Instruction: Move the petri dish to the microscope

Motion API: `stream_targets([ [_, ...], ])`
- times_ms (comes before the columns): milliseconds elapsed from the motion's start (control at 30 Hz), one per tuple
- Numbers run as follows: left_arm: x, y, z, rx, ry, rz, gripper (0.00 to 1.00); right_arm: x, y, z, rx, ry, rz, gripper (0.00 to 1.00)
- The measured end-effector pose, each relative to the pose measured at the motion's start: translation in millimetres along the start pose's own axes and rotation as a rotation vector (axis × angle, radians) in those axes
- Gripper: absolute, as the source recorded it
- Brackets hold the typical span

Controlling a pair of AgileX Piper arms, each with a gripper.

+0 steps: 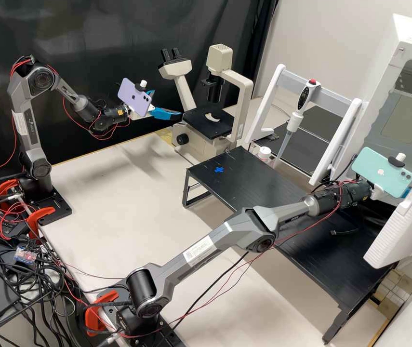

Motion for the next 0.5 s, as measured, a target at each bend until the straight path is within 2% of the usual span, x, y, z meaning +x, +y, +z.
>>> stream_targets([
  [200,0.0,0.0,0.0,0.0,0.0,0.0,1.0,1.7,-6.7,8.8,0.012,-0.013,-0.001,0.0],
  [333,0.0,0.0,0.0,0.0,0.0,0.0,1.0,0.1,-6.8,9.7,0.003,-0.021,0.004,0.0],
  [500,0.0,0.0,0.0,0.0,0.0,0.0,1.0,-1.5,-8.8,13.2,0.02,-0.035,0.009,0.0],
])
